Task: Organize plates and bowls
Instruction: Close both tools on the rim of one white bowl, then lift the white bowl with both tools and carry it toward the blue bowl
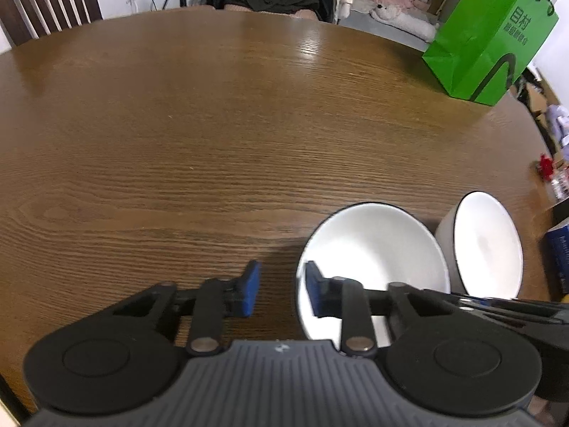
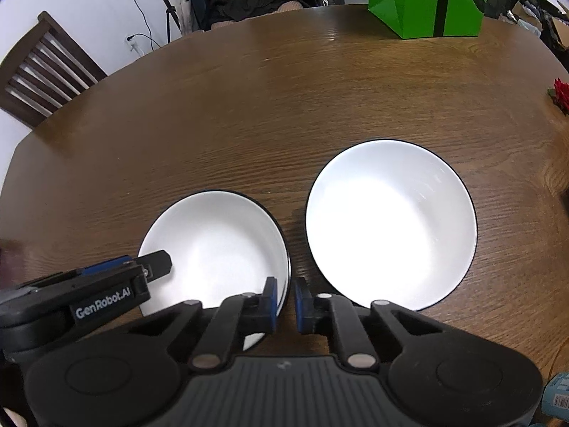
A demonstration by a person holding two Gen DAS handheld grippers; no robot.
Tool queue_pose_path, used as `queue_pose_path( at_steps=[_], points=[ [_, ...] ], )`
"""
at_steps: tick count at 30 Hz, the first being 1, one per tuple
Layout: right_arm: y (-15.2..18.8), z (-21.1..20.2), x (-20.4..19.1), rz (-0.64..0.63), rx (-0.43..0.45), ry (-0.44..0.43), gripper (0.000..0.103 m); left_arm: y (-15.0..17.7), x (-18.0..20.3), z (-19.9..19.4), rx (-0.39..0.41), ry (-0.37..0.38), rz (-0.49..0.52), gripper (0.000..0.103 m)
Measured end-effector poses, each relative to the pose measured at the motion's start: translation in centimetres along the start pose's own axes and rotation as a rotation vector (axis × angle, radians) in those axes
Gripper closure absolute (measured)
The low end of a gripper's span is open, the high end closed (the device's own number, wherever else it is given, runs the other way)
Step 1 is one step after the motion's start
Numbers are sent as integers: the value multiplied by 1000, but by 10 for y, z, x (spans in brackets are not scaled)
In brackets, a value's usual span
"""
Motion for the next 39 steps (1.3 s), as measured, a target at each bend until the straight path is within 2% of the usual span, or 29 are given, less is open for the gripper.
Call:
queue_pose_path(
  at_steps=[2, 4, 26, 39],
  points=[
    [-1, 3, -2, -5, -1, 3, 96, 0, 2, 0, 1, 14, 5, 92],
    [-3, 3, -3, -8, 1, 7, 96, 1, 4, 0, -1, 20, 13, 96],
    [-3, 0, -10, -46, 12, 27, 96, 1, 8, 0, 11, 0, 39, 96],
    [2, -19, -19, -66, 38, 29, 96, 4, 3, -19, 45, -3, 47, 96]
  ],
)
Point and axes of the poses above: each gripper's, at about its wrist camera, not at the fingertips, and z roughly the way its jaws point, x to its right, y to its underside, the point moved 8 cm from there along z, roughly the way its jaws point, and after that the axes turned 2 degrees about -z, right-handed, at the moved point
